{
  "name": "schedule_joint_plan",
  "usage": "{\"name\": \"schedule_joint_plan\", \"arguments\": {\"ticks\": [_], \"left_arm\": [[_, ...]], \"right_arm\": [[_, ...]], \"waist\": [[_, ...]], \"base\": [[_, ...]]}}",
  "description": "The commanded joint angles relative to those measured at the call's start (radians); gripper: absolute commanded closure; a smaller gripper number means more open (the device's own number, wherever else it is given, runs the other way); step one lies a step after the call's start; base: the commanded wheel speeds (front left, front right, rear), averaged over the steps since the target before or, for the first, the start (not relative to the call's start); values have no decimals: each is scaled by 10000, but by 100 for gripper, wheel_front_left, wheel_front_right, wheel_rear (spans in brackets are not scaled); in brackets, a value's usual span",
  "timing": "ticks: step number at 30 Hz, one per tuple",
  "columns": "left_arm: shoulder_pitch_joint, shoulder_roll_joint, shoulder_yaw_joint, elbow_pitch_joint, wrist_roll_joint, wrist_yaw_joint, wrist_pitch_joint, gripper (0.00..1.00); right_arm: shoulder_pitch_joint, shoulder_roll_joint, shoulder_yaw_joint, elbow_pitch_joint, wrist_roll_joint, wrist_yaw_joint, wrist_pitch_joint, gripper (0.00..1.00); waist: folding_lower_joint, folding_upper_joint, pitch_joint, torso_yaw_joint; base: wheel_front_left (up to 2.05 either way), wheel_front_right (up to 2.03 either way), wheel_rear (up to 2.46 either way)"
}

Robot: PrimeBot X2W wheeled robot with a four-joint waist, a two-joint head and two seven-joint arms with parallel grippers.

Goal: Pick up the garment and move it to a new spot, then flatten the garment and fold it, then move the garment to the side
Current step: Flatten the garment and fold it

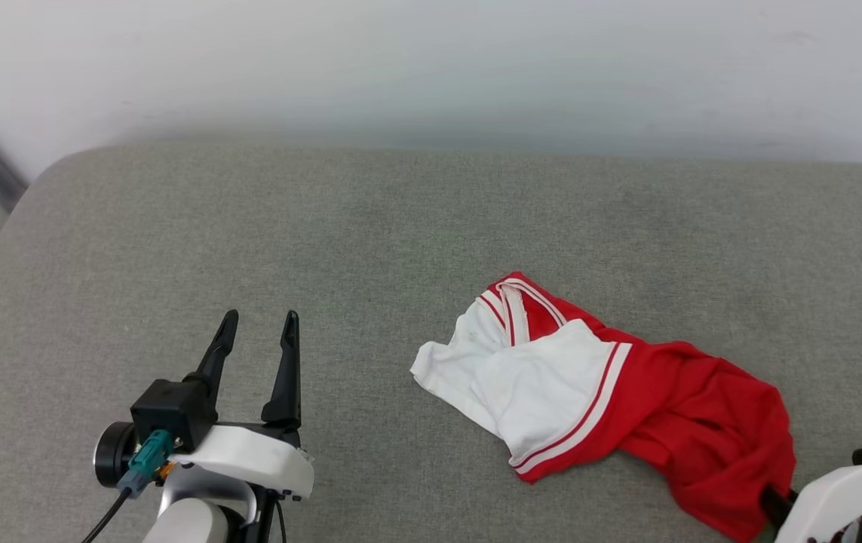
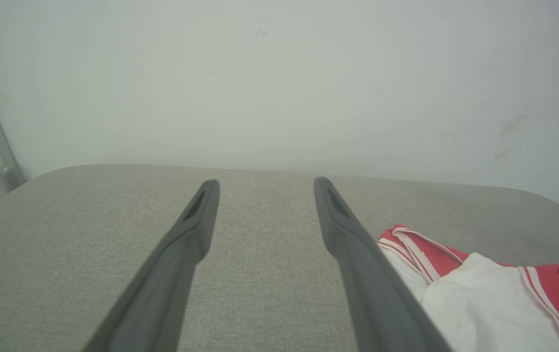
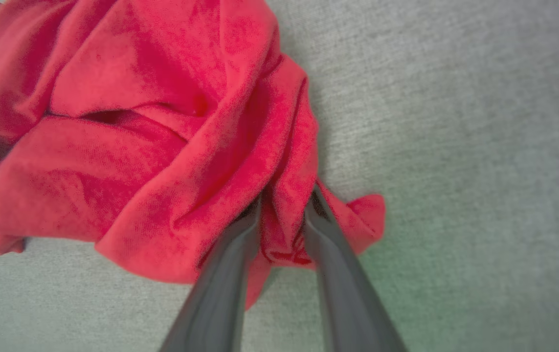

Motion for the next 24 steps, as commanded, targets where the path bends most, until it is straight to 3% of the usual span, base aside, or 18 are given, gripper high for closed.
{"name": "schedule_joint_plan", "arguments": {"ticks": [1, 8, 13, 24], "left_arm": [[116, 60, 28, -22, -25, 20, 4, 0], [429, 217, 23, -214, 44, 235, 138, 0], [571, 266, -12, -375, 45, 341, 239, 0], [145, 234, -266, -601, 137, 226, 280, 0]], "right_arm": [[12, 95, 110, 55, 139, -7, -320, 0], [235, 35, 454, -1346, -184, -5, -2348, 0], [69, -240, 864, -2448, -538, -5, -2510, 0], [-2021, -1844, 3766, -2400, 394, -5, 1012, 0]], "waist": [[-1, -1, -75, -53], [-1, -1, -495, -199], [-1, -1, -626, -268], [-1, -1, -88, 310]], "base": [[0, 0, 0], [0, 0, 0], [0, 0, 0], [0, 0, 0]]}}
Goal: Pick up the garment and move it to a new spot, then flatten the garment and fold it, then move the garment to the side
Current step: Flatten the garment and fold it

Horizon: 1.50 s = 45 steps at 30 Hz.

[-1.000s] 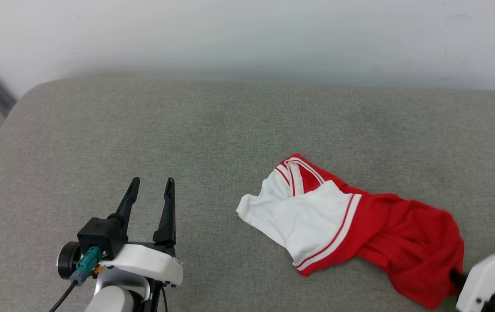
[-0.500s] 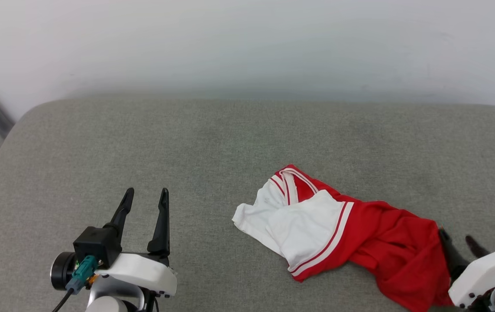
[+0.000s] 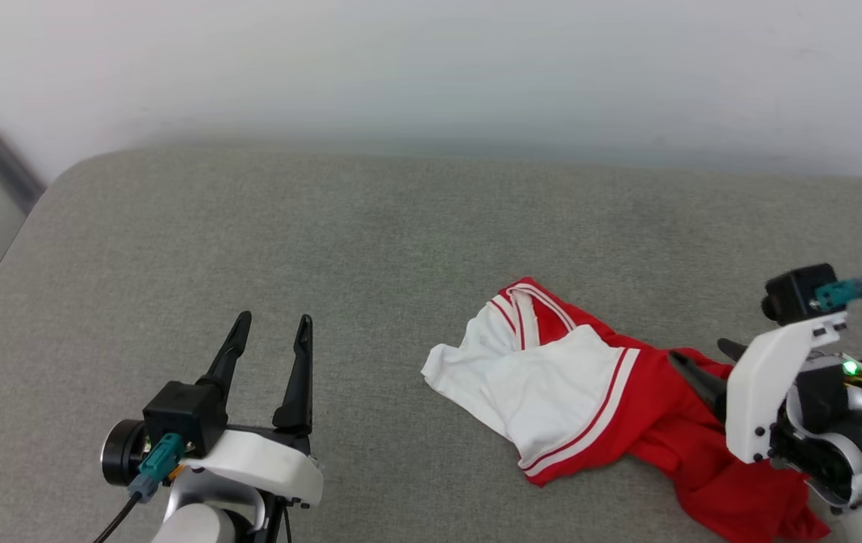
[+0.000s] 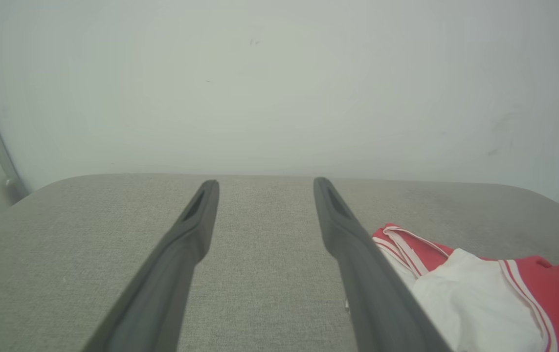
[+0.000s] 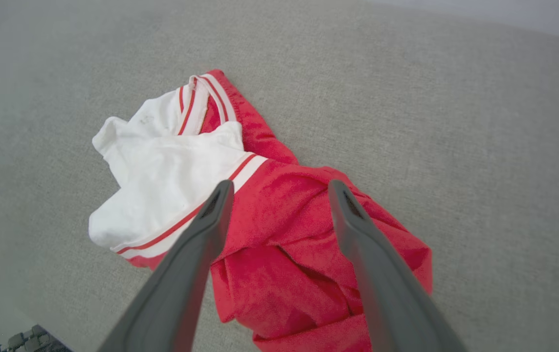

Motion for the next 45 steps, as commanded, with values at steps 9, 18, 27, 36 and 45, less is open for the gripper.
{"name": "schedule_joint_plan", "arguments": {"ticks": [9, 18, 27, 36, 45], "left_arm": [[-683, -271, -160, 150, 78, -177, -257, 0], [-939, -549, -64, 463, 45, -297, -476, 0], [-836, -536, 161, 634, 121, -323, -539, 0], [-550, -460, 251, 591, 146, -273, -557, 0], [-61, -247, 362, 479, 35, -109, -466, 0]], "right_arm": [[-2055, -1053, 2072, 1253, 682, -5, 1848, 0], [-3152, -1453, 3655, 2677, 1501, -5, 2111, 0], [-3758, -1599, 4103, 2254, 1888, -5, 1369, 100], [-2741, -1805, 1309, 2658, 1385, -5, -688, 100], [973, 229, -2272, 1238, -779, -3, -4451, 100]], "waist": [[0, -1, 1122, 1025], [0, -1, 1643, 1309], [0, -1, 1376, 821], [0, -1, 893, -18], [0, -1, 232, -453]], "base": [[0, 0, 0], [0, 0, 0], [0, 0, 0], [0, 0, 0], [0, 0, 0]]}}
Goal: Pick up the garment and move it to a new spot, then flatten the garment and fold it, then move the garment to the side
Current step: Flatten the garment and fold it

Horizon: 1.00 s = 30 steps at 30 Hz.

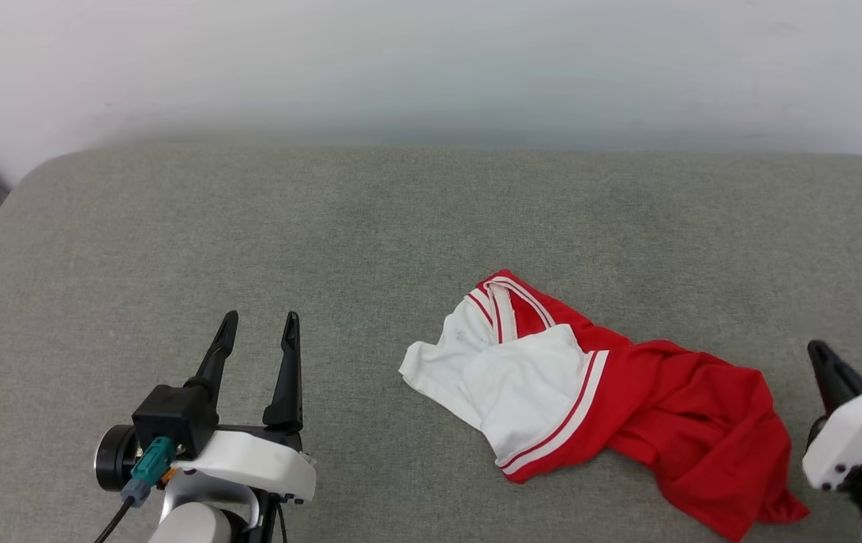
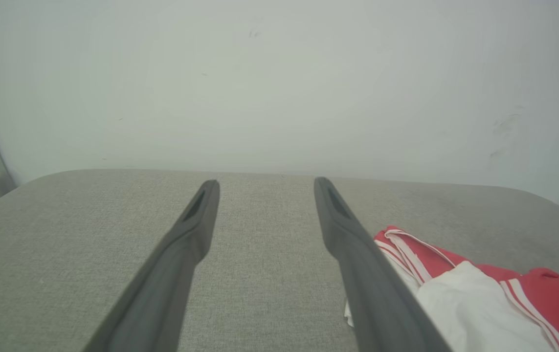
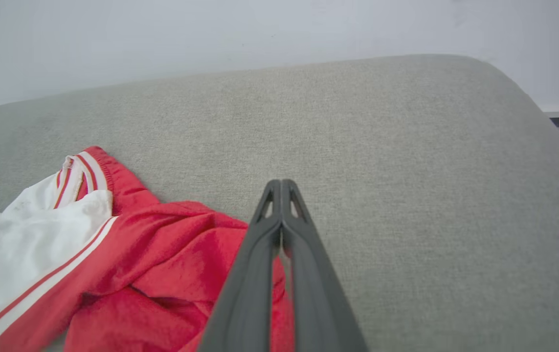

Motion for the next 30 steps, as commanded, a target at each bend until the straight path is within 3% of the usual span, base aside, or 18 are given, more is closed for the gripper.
{"name": "schedule_joint_plan", "arguments": {"ticks": [1, 2, 3, 4, 10, 16, 23, 30], "left_arm": [[147, 89, 56, -72, -46, 62, 27, 0], [180, 114, 58, -95, -63, 80, 49, 0], [201, 137, 61, -129, -65, 98, 59, 0], [223, 158, 61, -153, -68, 93, 79, 0], [289, 213, -16, -240, -76, 96, 207, 0], [231, 153, -163, -299, -68, 90, 250, 0], [-161, 70, -271, -361, -23, 16, 177, 0], [-506, -81, -354, -197, -15, -80, 95, 0]], "right_arm": [[642, 513, -207, -453, -310, -3, -483, 100], [913, 736, -308, -626, -448, -3, -677, 95], [1109, 908, -352, -773, -540, -5, -798, 4], [1242, 1049, -352, -899, -625, -3, -899, 0], [1424, 1363, -335, -1323, -868, -5, -862, 0], [962, 1053, -147, -1367, -620, -3, -214, 0], [-364, -20, 1496, -1196, 588, -3, 2351, 0], [-1799, -625, 3284, -691, 1498, -3, 4497, 0]], "waist": [[0, 0, -125, -97], [0, 0, -143, -119], [0, 0, -151, -137], [0, 0, -155, -151], [0, 0, -216, -159], [0, 0, -163, 51], [0, 0, 404, 582], [0, 0, 963, 1167]], "base": [[0, 0, 0], [0, 0, 0], [0, 0, 0], [0, 0, 0], [0, 0, 0], [0, 0, 0], [0, 0, 0], [0, 0, 0]]}}
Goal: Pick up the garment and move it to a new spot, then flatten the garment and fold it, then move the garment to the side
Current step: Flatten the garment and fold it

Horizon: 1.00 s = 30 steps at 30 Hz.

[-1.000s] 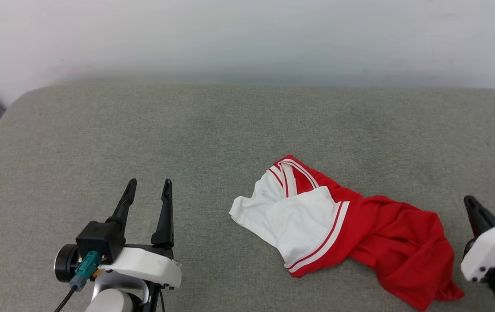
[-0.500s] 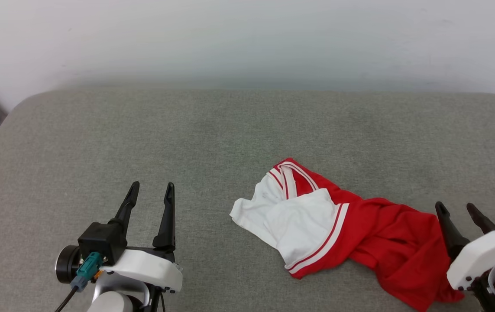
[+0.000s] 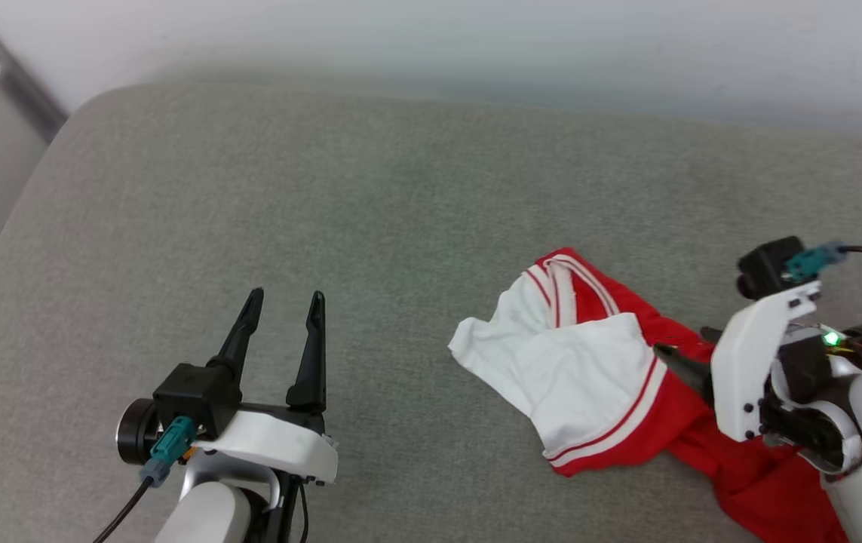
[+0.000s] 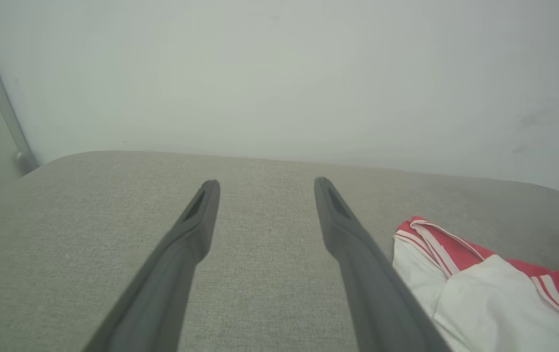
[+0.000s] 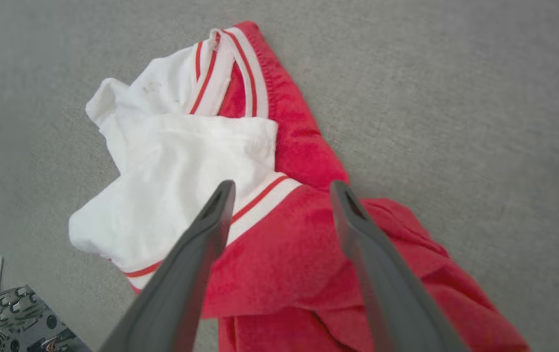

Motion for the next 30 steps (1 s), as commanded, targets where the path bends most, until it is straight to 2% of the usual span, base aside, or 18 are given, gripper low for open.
{"name": "schedule_joint_plan", "arguments": {"ticks": [1, 5, 11, 12, 13, 14, 20, 23, 26, 30], "left_arm": [[-223, -43, 7, 29, 18, -44, -67, 0], [-395, -158, -5, 117, 57, -88, -135, 0], [-523, -238, 109, 280, 100, -150, -185, 0], [-526, -250, 131, 304, 97, -160, -196, 0], [-524, -260, 151, 327, 98, -165, -205, 0], [-507, -265, 182, 351, 104, -164, -212, 0], [-480, -347, 282, 445, 151, -226, -232, 0], [-426, -360, 343, 463, 192, -229, -239, 0], [-310, -361, 405, 453, 208, -236, -241, 0], [-144, -382, 435, 429, 263, -224, -232, 0]], "right_arm": [[-326, -171, 329, 152, 127, -3, 317, 0], [-1062, -375, 1345, 610, 394, -5, 785, 0], [-1710, -444, 2163, 1516, 848, -5, 1131, 0], [-1746, -456, 2262, 1596, 966, -3, 1168, 25], [-1773, -450, 2345, 1657, 1069, -3, 1218, 87], [-1790, -467, 2419, 1690, 1130, -3, 1224, 100], [-2180, -734, 2630, 1326, 1438, -5, 646, 100], [-2347, -845, 2342, 1136, 1456, -5, 193, 100], [-2331, -998, 1637, 1199, 1296, -5, -201, 100], [-1815, -1138, 146, 1602, 1020, -5, -850, 100]], "waist": [[0, -1, 348, 360], [0, -1, 693, 660], [0, -1, 908, 822], [0, -1, 915, 822], [0, -1, 912, 812], [0, -1, 891, 787], [0, -1, 728, 566], [0, -1, 600, 393], [0, -1, 465, 187], [0, -1, 288, -103]], "base": [[0, 0, 0], [0, 0, 0], [0, 0, 0], [0, 0, 0], [0, 0, 0], [0, 0, 0], [0, 0, 0], [0, 0, 0], [0, 0, 0], [0, 0, 0]]}}
